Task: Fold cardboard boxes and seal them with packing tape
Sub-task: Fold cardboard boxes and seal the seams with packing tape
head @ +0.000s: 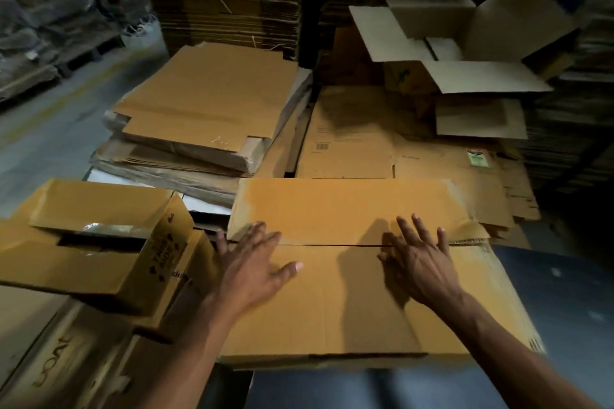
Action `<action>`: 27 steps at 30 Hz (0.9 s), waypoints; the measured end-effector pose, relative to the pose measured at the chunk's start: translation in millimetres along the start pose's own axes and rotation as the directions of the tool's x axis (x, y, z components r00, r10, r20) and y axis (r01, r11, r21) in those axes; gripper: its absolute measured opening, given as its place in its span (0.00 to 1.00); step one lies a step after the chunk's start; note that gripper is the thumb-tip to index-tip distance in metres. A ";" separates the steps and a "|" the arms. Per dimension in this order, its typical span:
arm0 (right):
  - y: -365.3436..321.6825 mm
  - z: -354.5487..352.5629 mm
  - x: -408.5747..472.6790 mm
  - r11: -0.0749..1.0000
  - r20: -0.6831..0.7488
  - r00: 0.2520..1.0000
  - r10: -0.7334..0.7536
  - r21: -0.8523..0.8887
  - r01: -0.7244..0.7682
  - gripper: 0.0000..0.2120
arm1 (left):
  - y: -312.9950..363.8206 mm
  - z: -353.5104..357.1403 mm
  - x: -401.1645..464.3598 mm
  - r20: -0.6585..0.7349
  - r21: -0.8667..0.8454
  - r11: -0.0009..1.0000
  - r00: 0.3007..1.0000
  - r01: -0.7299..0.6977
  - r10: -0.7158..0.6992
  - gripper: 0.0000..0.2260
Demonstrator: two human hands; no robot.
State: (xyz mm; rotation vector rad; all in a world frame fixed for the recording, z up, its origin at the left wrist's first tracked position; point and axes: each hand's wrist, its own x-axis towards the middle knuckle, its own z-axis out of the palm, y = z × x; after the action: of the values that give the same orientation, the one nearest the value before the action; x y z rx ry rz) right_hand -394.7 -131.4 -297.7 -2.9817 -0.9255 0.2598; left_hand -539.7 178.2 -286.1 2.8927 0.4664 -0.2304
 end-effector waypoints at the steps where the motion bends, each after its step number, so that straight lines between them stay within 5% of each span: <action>1: 12.3 0.2 -3.4 0.999 0.044 0.999 -0.026 0.048 0.024 0.32 | 19.2 6.4 -3.0 0.019 0.048 0.999 1.000 -0.021 0.020 0.42; 7: 63.3 11.7 -32.7 0.904 -0.122 0.980 -0.158 0.381 0.193 0.26 | 162.0 47.3 9.3 0.152 0.072 0.969 0.962 -0.238 0.225 0.48; 12: 154.3 21.0 -91.9 0.844 -0.317 0.923 0.220 0.535 -0.017 0.23 | 274.0 77.2 40.2 0.150 0.070 0.953 0.947 -0.296 0.283 0.53; 14: 205.2 32.4 -122.5 0.862 -0.200 0.914 0.353 0.449 -0.234 0.22 | 302.4 85.0 44.2 0.148 0.088 0.946 0.944 -0.311 0.296 0.53; 17: 276.8 48.9 -169.7 0.823 0.170 0.839 0.516 0.175 -0.541 0.26 | 322.5 91.2 47.8 0.120 0.083 0.949 0.948 -0.304 0.294 0.51; 23: 391.1 98.0 -239.7 0.830 0.521 0.684 0.510 -0.092 -0.550 0.30 | 339.9 99.6 52.5 0.102 0.092 0.954 0.956 -0.285 0.276 0.53; 27: 405.2 96.4 -265.6 0.844 0.505 0.695 0.511 -0.142 -0.517 0.24 | 346.4 105.1 55.1 0.096 0.088 0.954 0.956 -0.285 0.277 0.55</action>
State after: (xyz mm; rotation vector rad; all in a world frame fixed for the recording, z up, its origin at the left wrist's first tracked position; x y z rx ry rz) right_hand -398.2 -619.3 -374.7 -3.1317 -0.0228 1.1328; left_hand -388.1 -151.1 -337.9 2.9868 0.0253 -0.3350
